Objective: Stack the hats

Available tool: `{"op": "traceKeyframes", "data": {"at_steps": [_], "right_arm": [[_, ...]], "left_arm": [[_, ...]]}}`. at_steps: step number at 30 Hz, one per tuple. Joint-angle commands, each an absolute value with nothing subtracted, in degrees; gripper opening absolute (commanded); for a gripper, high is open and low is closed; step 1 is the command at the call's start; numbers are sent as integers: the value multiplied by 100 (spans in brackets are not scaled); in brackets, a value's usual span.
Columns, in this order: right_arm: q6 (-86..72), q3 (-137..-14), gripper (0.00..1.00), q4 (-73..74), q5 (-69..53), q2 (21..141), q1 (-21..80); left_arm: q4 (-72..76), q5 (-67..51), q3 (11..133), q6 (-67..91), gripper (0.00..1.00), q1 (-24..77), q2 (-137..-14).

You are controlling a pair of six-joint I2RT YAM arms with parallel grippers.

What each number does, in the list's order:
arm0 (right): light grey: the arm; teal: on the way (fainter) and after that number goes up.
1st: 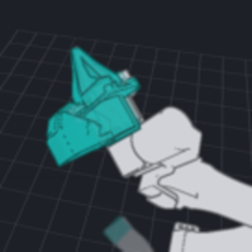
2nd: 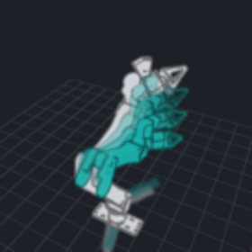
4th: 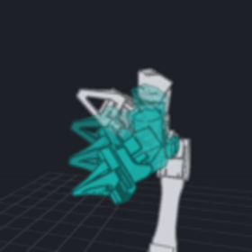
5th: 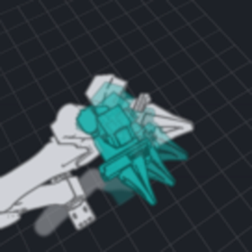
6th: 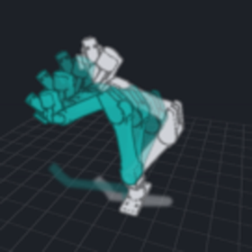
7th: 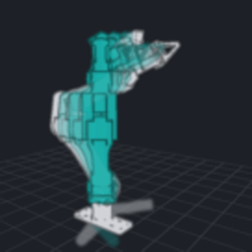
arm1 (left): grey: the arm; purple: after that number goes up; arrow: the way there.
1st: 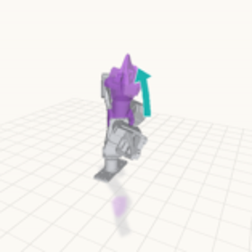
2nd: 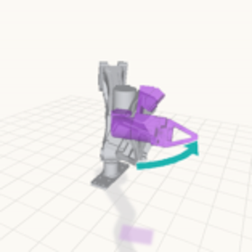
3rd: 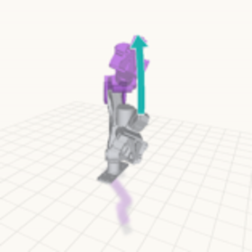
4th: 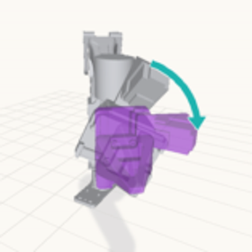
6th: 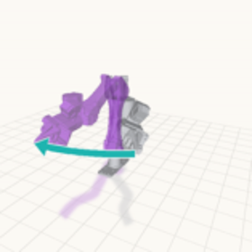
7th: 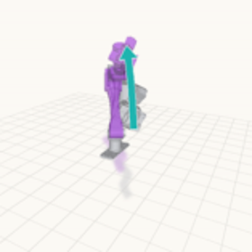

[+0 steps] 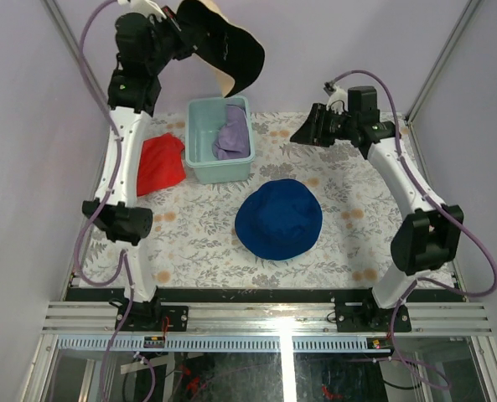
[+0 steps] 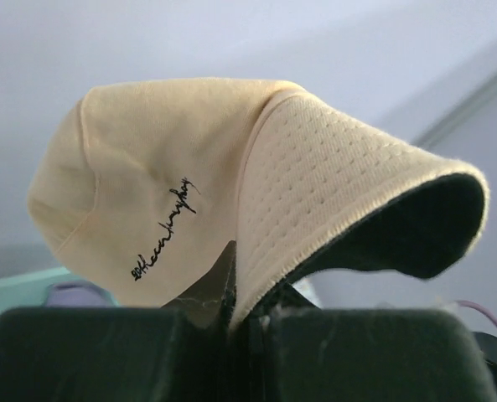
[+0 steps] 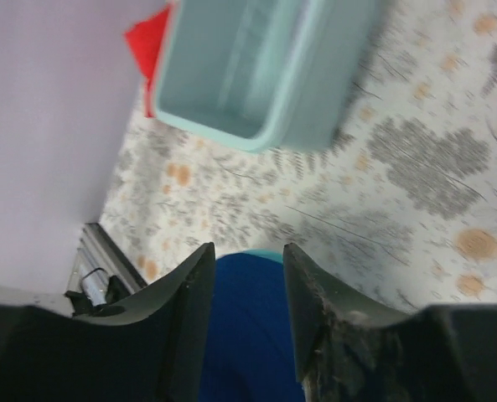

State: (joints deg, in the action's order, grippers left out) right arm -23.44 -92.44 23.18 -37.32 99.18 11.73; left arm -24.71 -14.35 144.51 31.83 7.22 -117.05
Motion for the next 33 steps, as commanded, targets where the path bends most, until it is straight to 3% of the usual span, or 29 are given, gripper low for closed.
{"op": "traceKeyframes", "data": {"at_steps": [1, 11, 19, 25, 33], "right_arm": [[-2906, -9200, 48, 1299, -4283, 8918, 1358], [-2909, -9888, 69, 1503, -3355, 8110, 1374], [-3987, -9900, 69, 1656, -3744, 7435, 1372], [-2860, -10683, 70, 3334, -2379, 7518, 1375], [-2520, -10320, 71, 3563, -1936, 7208, 1376]], "left_arm": [[-1751, -2535, 14126, 3915, 0, 729, -11295], [-2858, -3318, 13796, 3828, 0, 1048, -10688], [-3687, -2655, 13460, 3139, 0, 2024, -10411], [-3728, -2349, 13548, 2920, 0, 2568, -10590], [-3820, -1951, 13427, 2436, 0, 3110, -10809]]}}
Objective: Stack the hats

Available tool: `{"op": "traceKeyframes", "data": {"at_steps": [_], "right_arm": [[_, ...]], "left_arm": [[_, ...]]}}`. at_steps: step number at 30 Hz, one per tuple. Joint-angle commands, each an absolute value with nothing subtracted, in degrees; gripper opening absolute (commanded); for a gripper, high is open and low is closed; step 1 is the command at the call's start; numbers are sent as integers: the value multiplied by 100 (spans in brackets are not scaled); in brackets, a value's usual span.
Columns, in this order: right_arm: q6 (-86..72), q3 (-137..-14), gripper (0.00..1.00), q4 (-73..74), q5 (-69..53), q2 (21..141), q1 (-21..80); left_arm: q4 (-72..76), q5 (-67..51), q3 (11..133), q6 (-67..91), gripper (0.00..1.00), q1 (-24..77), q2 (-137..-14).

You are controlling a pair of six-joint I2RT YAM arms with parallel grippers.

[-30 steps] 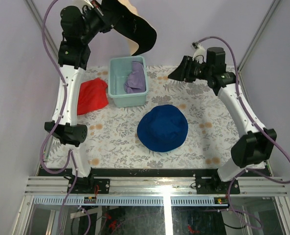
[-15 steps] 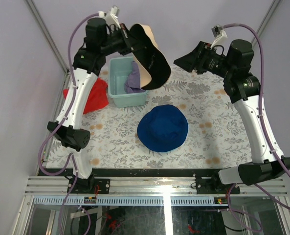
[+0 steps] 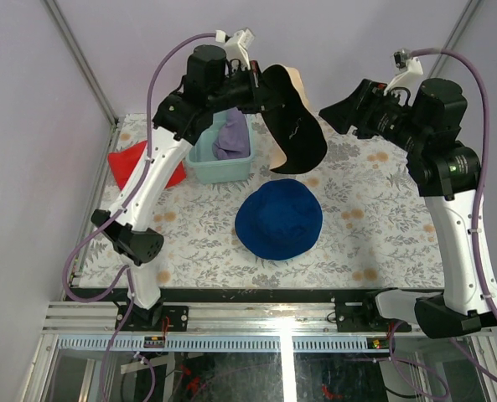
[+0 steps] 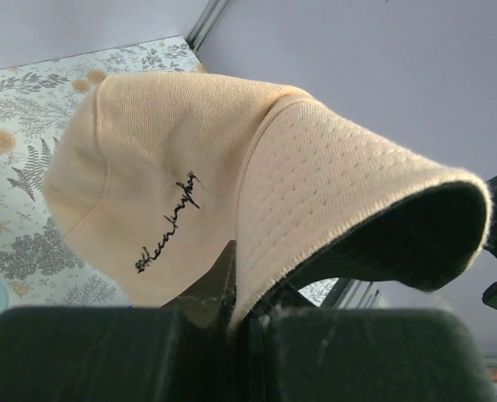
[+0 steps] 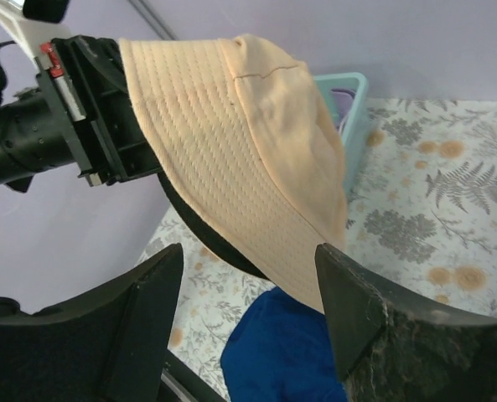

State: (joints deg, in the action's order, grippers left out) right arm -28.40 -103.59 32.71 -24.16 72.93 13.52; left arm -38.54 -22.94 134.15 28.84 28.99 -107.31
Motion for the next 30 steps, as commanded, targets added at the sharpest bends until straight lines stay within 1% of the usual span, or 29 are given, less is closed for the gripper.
{"op": "traceKeyframes", "data": {"at_steps": [1, 8, 13, 16, 20, 24, 30], "right_arm": [[-2518, -10319, 71, 3543, -1897, 7204, 1372], [-2477, -10173, 71, 3504, -2350, 7131, 1376], [-2290, -9745, 73, 3468, -2495, 6956, 1384], [-2121, -9703, 73, 3584, -2467, 6935, 1493], [-1754, -9510, 73, 3863, -1810, 6877, 1725], [-1635, -8815, 73, 3478, -1138, 6640, 1730], [-1485, -8297, 73, 2979, -319, 6518, 1731]], "left_arm": [[-3857, -1819, 13360, 2292, 0, 3195, -10804], [-3882, -1180, 12657, 1807, 0, 3584, -10700], [-3841, -1063, 12924, 1786, 0, 3621, -10868], [-3921, -1004, 13187, 1769, 0, 3625, -11011], [-4011, -1050, 13470, 1810, 0, 3620, -11169], [-4003, -1086, 13463, 1854, 0, 3621, -11147], [-4011, -1058, 13422, 1837, 0, 3621, -11062]]}}
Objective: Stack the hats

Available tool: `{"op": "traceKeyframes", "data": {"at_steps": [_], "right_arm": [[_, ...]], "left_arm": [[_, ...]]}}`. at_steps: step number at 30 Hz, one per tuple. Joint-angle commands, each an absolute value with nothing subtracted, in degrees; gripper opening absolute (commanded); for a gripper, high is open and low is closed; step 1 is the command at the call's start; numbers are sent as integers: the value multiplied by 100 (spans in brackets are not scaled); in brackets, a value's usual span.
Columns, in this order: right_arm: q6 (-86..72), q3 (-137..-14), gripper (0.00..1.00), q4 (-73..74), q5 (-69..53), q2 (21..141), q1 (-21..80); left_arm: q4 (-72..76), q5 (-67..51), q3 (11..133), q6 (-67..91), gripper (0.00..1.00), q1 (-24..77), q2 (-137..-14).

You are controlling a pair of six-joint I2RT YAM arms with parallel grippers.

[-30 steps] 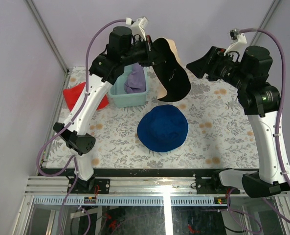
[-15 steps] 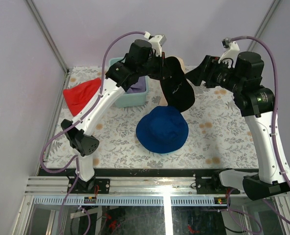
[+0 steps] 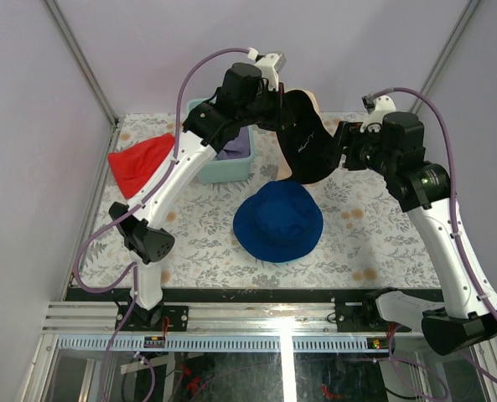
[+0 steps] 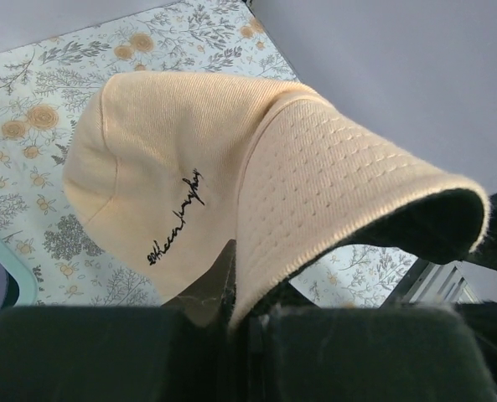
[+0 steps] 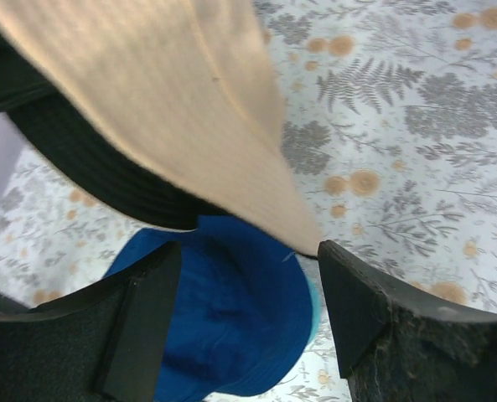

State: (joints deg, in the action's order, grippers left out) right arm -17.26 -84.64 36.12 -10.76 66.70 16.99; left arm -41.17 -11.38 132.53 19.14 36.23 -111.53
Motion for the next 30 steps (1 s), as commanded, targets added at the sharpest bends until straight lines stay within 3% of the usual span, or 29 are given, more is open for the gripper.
{"op": "traceKeyframes", "data": {"at_steps": [1, 7, 10, 15, 17, 27, 30], "right_arm": [[-1460, -8262, 73, 2921, -256, 6542, 1730], [-1468, -8202, 72, 2537, -306, 6783, 1727], [-1492, -8254, 64, 2388, -386, 6880, 1725], [-1419, -8327, 10, 2297, -406, 6977, 1730], [-1364, -8332, 0, 2284, -314, 6968, 1727], [-1002, -7562, 0, 1761, 304, 6381, 1726], [-863, -7125, 0, 1489, 348, 6129, 1731]], "left_arm": [[-4013, -1062, 13413, 1833, 0, 3621, -11051], [-4025, -1124, 13320, 1831, 0, 3621, -11007], [-4025, -1108, 13232, 1819, 0, 3621, -10956], [-4060, -940, 13108, 1601, 0, 3613, -10884], [-4163, -680, 13075, 1309, 0, 3615, -10856], [-3337, 1837, 11162, -368, 0, 3615, -9944], [-2991, 2011, 10389, -415, 0, 3619, -9612]]}}
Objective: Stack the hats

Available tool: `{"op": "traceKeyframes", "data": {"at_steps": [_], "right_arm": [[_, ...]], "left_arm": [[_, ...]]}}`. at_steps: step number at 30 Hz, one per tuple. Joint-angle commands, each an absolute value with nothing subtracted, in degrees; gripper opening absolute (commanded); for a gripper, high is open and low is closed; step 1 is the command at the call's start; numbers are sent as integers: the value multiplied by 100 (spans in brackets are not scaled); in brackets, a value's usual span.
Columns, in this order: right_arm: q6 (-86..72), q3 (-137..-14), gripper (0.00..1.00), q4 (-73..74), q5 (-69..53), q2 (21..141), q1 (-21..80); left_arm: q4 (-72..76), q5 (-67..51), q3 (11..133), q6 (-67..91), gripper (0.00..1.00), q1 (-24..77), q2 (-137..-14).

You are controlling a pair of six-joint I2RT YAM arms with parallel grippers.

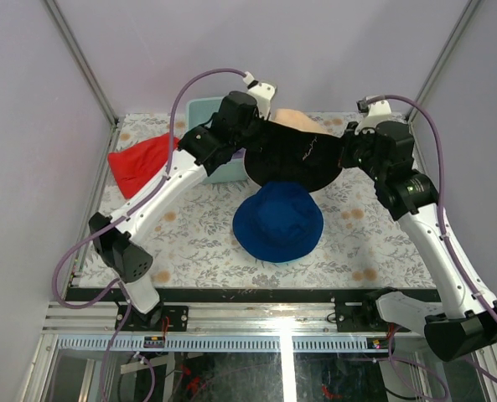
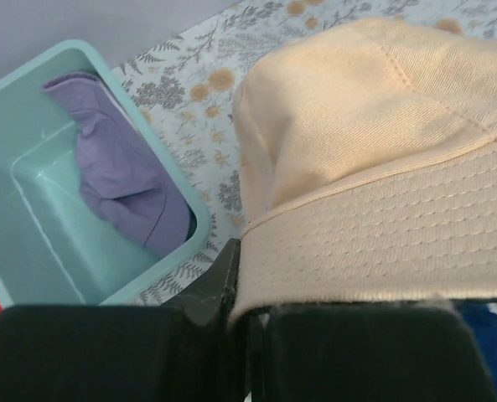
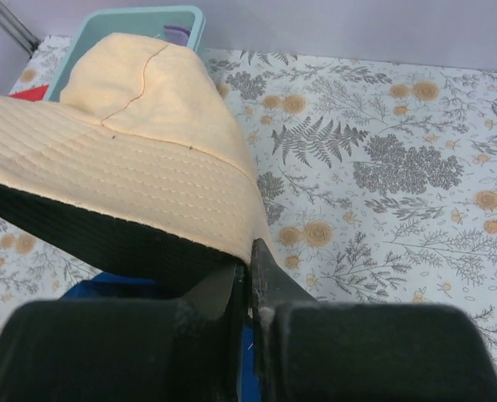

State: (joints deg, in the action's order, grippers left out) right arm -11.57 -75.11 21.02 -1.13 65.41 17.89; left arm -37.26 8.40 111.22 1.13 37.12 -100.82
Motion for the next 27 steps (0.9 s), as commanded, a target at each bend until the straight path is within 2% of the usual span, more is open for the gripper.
{"op": "traceKeyframes", "data": {"at_steps": [1, 13, 21, 27], "right_arm": [[-837, -7007, 0, 1427, 349, 6048, 1729], [-844, -6254, 0, 1782, -340, 5276, 1731], [-995, -6021, 0, 2532, -987, 4710, 1737], [-997, -5861, 0, 3173, -1385, 4500, 1766]], "left_arm": [[-2840, 2009, 10095, -366, 0, 3625, -9460], [-1645, 2264, 7533, 130, 0, 3799, -7629], [-1637, 2315, 6408, 701, 0, 4185, -6785], [-1692, 2133, 5823, 934, 0, 4425, -6586]]}}
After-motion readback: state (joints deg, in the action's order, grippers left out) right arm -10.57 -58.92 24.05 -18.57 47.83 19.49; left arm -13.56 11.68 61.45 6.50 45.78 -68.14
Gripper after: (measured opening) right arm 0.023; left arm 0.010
